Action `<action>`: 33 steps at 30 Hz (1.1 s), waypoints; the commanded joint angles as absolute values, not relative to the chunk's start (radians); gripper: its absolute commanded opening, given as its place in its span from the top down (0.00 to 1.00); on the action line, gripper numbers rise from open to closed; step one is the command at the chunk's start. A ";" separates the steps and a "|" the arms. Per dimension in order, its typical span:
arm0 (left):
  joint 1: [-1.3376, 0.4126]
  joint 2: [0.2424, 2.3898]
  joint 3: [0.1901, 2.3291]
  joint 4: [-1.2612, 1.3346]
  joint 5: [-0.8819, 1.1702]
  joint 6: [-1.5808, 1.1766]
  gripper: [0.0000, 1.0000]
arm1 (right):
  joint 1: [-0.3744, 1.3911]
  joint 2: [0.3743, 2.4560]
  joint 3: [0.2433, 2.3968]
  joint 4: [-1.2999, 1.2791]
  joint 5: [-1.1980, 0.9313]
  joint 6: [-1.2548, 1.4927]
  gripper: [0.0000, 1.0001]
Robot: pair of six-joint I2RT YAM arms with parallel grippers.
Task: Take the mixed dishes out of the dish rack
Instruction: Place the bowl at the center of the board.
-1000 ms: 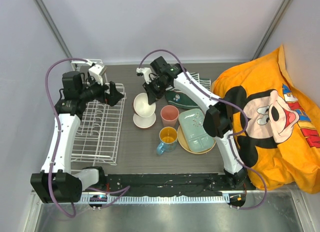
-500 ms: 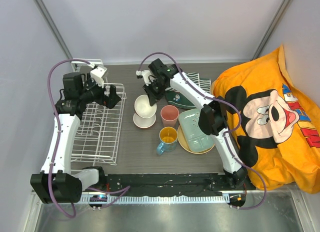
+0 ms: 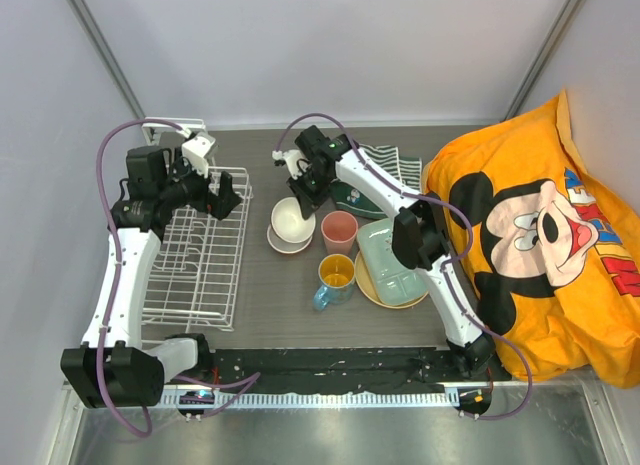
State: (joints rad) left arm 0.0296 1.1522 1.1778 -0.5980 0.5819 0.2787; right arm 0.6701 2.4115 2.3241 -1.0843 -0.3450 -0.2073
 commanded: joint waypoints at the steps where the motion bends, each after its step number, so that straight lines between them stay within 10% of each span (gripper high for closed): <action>1: 0.034 1.132 1.178 -0.594 0.577 0.301 0.00 | 0.673 2.382 2.368 -1.075 -0.374 -0.210 0.99; 33: 0.034 1.111 1.160 -0.617 0.595 0.313 0.00 | 0.718 2.365 2.344 -1.126 -0.299 -0.218 0.58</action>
